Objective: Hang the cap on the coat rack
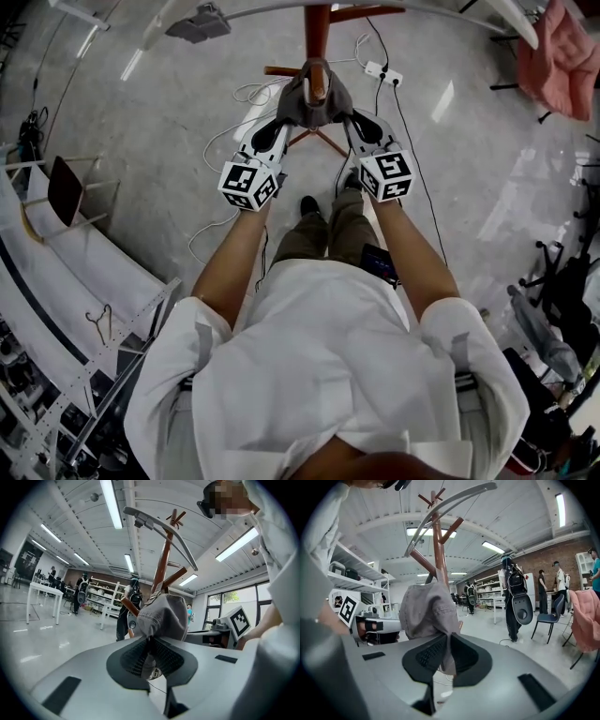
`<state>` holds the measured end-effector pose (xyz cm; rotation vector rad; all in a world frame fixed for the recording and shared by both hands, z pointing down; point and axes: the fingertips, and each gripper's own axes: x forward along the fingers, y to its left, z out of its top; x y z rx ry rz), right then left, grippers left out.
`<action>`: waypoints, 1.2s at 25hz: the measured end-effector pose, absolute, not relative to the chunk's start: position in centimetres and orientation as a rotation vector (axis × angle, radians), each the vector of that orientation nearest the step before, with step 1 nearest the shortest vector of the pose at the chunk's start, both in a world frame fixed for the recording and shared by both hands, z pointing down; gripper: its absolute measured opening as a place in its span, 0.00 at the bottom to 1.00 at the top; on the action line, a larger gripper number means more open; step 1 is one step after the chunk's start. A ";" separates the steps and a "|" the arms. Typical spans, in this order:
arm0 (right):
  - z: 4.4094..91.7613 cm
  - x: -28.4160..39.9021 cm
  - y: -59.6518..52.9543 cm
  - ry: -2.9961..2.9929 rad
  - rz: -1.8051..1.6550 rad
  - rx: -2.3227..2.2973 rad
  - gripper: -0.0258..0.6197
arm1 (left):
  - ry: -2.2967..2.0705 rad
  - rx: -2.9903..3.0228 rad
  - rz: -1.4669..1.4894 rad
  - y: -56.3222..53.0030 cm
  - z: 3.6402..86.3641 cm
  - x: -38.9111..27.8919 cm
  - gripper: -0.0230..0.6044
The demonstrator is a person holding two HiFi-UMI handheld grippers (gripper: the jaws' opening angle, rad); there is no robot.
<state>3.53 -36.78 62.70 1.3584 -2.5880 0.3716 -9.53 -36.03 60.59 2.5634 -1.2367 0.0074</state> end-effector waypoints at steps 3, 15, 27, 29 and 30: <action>61.5 4.1 -35.1 -2.581 0.341 1.330 0.09 | -1.208 2.584 0.010 -34.3 59.6 -9.8 0.08; 58.3 5.5 -29.9 -2.573 0.340 1.330 0.09 | -1.240 2.554 -0.037 -29.5 57.1 -11.8 0.08; 49.1 10.2 -23.1 -2.706 0.177 1.362 0.09 | -1.296 2.643 -0.147 -24.9 49.1 -9.6 0.08; 47.1 11.5 -21.6 -2.738 0.136 1.372 0.09 | -1.317 2.662 -0.175 -23.7 47.0 -8.7 0.08; 46.1 12.2 -20.7 -2.753 0.121 1.380 0.09 | -1.328 2.667 -0.191 -22.9 46.0 -8.1 0.08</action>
